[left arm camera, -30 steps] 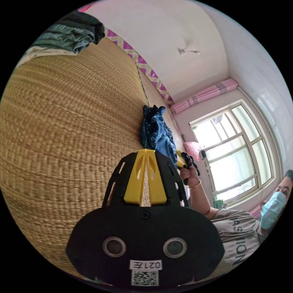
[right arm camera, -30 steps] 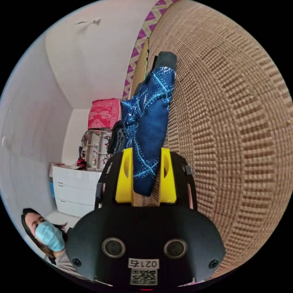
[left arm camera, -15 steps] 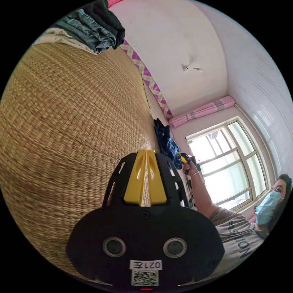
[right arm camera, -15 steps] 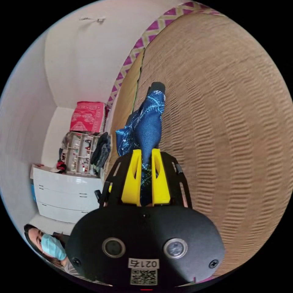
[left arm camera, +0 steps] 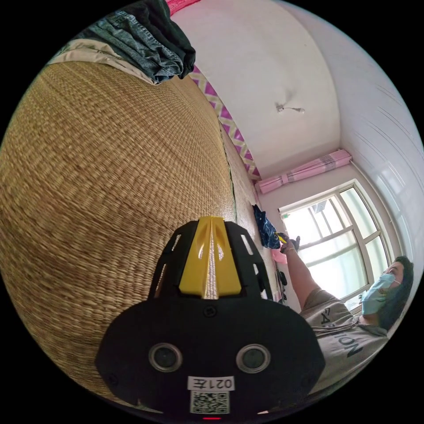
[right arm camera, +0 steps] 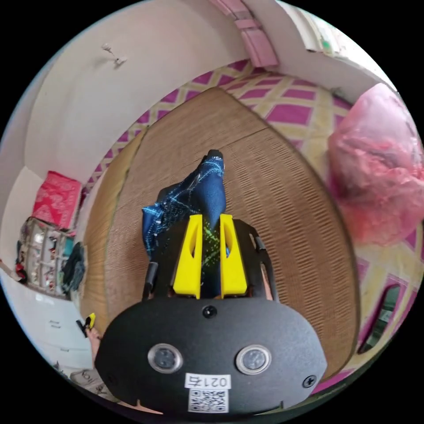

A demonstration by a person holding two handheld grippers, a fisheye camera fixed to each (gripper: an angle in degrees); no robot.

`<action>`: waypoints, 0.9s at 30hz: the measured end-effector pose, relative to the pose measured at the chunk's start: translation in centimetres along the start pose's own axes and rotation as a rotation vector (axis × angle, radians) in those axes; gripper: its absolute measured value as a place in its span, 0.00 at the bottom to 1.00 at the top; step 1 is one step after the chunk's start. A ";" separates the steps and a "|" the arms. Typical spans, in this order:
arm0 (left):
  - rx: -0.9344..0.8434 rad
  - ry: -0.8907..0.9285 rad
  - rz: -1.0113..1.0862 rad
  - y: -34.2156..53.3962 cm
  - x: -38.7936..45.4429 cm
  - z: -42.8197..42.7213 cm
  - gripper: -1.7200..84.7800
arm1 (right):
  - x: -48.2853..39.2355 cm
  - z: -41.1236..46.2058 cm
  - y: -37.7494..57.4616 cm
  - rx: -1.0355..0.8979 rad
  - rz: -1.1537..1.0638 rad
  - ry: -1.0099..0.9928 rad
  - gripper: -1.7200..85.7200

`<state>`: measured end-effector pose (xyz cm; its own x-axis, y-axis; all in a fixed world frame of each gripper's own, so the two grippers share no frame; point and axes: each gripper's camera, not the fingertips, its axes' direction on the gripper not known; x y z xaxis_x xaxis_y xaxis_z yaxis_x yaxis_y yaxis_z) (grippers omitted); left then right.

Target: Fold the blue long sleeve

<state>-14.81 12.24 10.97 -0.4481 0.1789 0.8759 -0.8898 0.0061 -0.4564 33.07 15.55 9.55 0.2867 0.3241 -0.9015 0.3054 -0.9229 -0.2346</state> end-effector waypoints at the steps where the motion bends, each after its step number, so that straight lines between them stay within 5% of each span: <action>1: 0.000 -0.006 -0.003 0.3 -0.3 0.0 0.01 | 0.9 -1.0 0.5 0.028 0.021 0.106 0.10; 5: -0.017 -0.007 0.004 1.2 -1.2 0.3 0.01 | 3.2 -4.3 5.4 0.115 0.026 0.353 0.08; 12: -0.111 0.054 0.035 1.7 -3.1 1.3 0.01 | 1.0 -6.2 21.9 0.092 -0.276 0.122 0.02; 20: -0.398 0.147 -0.033 0.6 -6.9 5.1 0.01 | 0.4 -3.2 42.3 -0.155 -0.197 -0.691 0.01; 27: -0.507 0.343 -0.160 0.4 -10.5 9.0 0.01 | 1.6 -0.9 46.7 -0.323 0.000 -1.201 0.01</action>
<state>-11.23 1.55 2.97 -0.1842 0.4416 0.8781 -0.7538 0.5098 -0.4145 48.59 -26.85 -2.55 -0.6730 -0.2281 -0.7036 0.5636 -0.7742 -0.2881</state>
